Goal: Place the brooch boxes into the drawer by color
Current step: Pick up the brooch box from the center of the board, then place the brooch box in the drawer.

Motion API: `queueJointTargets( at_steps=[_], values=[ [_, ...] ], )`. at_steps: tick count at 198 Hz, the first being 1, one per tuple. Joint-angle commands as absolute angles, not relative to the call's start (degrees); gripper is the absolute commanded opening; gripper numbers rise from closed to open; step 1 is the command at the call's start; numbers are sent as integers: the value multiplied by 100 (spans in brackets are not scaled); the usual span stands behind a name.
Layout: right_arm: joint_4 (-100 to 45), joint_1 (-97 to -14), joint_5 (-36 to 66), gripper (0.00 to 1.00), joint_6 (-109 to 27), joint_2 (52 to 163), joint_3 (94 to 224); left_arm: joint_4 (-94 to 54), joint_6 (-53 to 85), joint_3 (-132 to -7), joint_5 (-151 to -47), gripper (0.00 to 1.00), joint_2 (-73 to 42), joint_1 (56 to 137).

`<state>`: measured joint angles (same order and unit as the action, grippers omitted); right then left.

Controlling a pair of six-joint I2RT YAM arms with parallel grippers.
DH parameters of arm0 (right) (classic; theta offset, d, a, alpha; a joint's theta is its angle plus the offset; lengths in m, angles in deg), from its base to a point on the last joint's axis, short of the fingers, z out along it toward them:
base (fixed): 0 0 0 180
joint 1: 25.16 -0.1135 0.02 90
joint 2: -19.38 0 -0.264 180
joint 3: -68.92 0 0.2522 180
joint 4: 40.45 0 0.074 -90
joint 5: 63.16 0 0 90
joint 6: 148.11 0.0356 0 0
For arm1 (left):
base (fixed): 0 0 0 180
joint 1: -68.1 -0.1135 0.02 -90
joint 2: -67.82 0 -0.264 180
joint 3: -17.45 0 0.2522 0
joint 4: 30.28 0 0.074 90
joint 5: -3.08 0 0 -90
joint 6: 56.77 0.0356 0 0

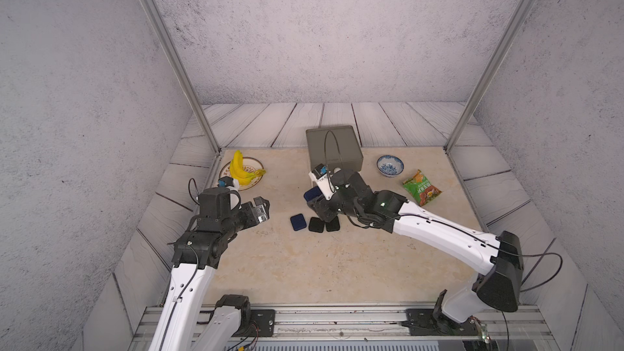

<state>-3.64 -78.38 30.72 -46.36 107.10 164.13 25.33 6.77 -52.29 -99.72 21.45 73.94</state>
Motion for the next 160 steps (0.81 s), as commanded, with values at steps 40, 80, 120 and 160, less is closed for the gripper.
queueJointTargets(
  at_steps=[40, 80, 120, 160],
  values=[
    [-17, -6470, 3032, 39, -4793, 10674, 16072, 1794, 419, -4975, -10397, 98, 1897, 7431],
    [-105, -6230, 2840, 38, -4913, 11300, 16247, 1529, 326, -4957, -10453, 98, 1663, 7460],
    [-37, -6216, 2813, 38, -4967, 11914, 16614, 1388, 350, -4822, -10406, 98, 1563, 7521],
    [-142, -6216, 3024, 38, -5009, 12392, 16777, 1346, 354, -4860, -10419, 98, 1490, 7547]
  ],
)
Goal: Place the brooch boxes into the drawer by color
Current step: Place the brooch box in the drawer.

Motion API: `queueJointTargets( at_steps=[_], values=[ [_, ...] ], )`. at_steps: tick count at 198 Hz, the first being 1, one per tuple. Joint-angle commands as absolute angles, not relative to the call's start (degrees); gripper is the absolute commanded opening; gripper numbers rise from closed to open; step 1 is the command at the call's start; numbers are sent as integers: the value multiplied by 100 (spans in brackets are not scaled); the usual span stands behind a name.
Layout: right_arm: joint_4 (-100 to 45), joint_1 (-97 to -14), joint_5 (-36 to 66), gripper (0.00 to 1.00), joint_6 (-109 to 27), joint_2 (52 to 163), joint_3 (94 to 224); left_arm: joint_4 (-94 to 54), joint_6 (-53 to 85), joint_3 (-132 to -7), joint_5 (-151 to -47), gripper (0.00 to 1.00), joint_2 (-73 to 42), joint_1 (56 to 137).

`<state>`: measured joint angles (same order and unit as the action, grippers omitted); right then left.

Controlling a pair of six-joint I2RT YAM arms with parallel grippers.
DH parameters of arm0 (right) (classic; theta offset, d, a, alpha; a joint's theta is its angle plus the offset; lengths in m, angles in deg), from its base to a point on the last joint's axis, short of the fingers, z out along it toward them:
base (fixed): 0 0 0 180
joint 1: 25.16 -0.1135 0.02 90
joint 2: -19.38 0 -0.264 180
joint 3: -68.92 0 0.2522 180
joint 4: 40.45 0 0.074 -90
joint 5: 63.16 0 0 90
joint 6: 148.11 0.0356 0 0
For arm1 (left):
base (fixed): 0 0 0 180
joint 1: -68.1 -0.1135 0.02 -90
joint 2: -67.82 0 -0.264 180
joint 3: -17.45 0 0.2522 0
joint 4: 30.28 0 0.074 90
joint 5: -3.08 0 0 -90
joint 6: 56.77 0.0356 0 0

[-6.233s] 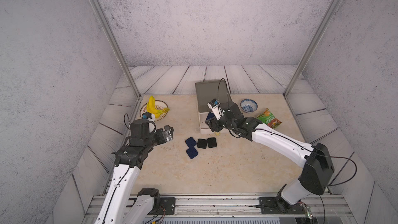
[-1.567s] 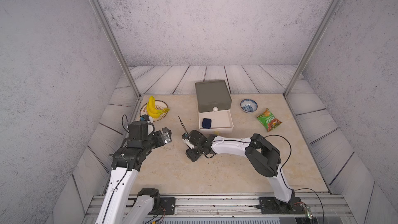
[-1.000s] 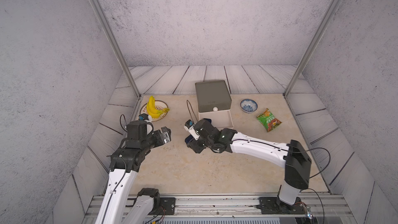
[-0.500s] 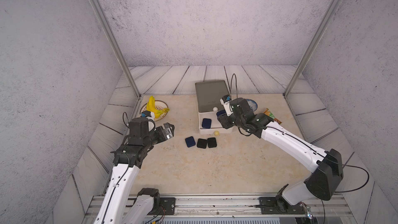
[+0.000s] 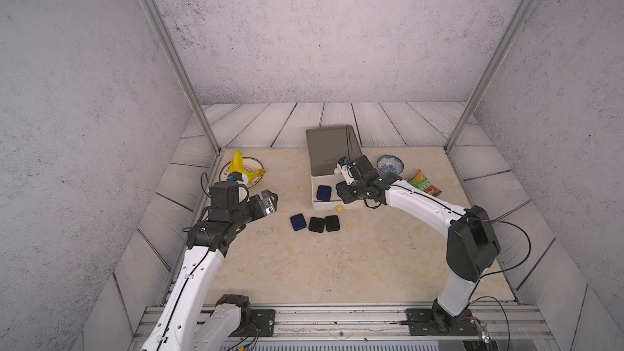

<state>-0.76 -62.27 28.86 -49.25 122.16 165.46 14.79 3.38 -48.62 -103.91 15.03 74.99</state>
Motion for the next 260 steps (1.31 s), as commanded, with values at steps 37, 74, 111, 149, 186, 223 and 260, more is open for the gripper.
queueJointTargets(
  at_steps=[37, 74, 111, 149, 186, 223, 260],
  values=[
    [-162, -6216, 3159, 38, -5108, 12692, 16890, 1303, 379, -4884, -10467, 98, 1487, 7547],
    [-149, -6215, 3109, 39, -5157, 12920, 17047, 1284, 426, -4969, -10471, 98, 1344, 7540],
    [-112, -6217, 3032, 53, -5153, 13069, 17216, 1313, 488, -4990, -10425, 98, 1209, 7544],
    [-136, -6210, 2994, 71, -5156, 12912, 17234, 1298, 520, -4950, -10388, 98, 1093, 7541],
    [-98, -6212, 3064, 79, -5194, 12626, 17297, 1378, 542, -4839, -10314, 98, 901, 7540],
    [-115, -6237, 2886, 79, -5208, 12020, 17234, 1507, 440, -4738, -10237, 98, 581, 7599],
    [-306, -6281, 2691, 79, -5183, 11113, 16802, 1635, 426, -4784, -10135, 98, -103, 7953]
  ],
)
